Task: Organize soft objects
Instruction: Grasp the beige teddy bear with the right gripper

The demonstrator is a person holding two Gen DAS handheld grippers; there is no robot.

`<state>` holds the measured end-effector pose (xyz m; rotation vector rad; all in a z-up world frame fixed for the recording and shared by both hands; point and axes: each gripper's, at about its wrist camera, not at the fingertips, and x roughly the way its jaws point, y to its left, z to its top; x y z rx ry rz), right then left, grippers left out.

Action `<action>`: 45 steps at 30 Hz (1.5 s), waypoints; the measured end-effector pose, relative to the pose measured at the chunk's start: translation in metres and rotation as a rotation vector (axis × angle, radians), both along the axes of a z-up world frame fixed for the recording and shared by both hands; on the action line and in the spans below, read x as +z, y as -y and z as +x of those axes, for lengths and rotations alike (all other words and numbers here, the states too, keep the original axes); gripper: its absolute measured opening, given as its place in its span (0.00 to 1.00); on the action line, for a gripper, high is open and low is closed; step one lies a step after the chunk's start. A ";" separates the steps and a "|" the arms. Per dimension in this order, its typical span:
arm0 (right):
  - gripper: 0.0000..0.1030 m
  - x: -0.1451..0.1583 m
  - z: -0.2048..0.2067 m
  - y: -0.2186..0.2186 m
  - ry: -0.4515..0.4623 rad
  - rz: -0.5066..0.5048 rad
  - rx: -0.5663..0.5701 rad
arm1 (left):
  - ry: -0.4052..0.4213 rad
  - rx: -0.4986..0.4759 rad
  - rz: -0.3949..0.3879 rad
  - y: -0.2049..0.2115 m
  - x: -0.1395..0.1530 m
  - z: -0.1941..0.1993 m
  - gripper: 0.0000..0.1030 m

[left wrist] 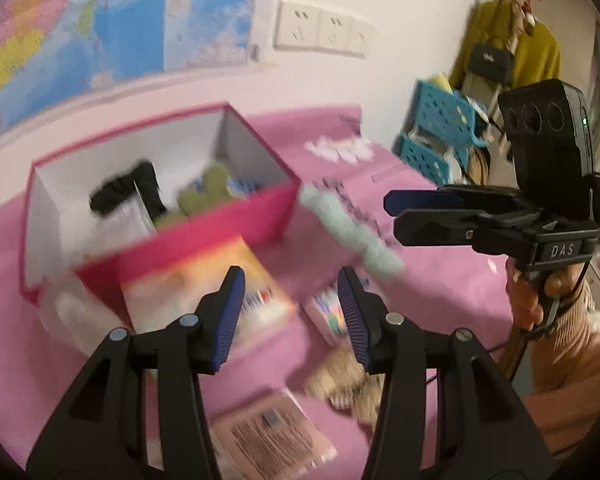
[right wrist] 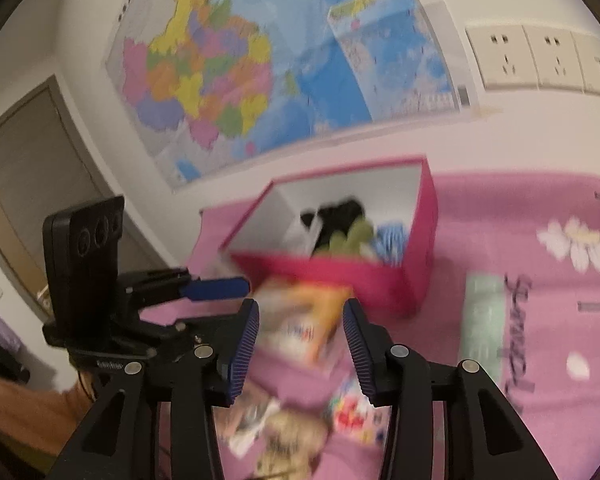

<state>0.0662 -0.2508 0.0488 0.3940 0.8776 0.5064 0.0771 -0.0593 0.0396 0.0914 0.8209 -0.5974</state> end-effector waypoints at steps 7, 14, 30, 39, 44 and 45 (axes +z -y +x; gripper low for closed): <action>0.44 -0.048 -0.029 -0.017 -0.147 -0.002 0.039 | -0.084 -0.022 0.014 0.002 -0.033 -0.021 0.49; 0.45 -0.081 -0.028 -0.030 -0.235 0.014 0.045 | -0.148 -0.010 0.006 -0.005 -0.055 -0.028 0.49; 0.27 -0.075 -0.029 -0.030 -0.183 0.080 0.042 | -0.235 -0.047 -0.059 -0.015 -0.070 -0.038 0.49; 0.26 -0.022 -0.011 -0.020 -0.026 0.067 0.018 | -0.162 -0.152 -0.109 0.000 -0.039 -0.037 0.59; 0.26 0.009 0.008 -0.018 0.069 0.035 0.013 | -0.126 -0.140 -0.108 0.013 -0.021 -0.018 0.59; 0.26 0.013 0.011 -0.017 0.082 0.033 0.011 | -0.119 -0.135 -0.104 0.015 -0.018 -0.014 0.59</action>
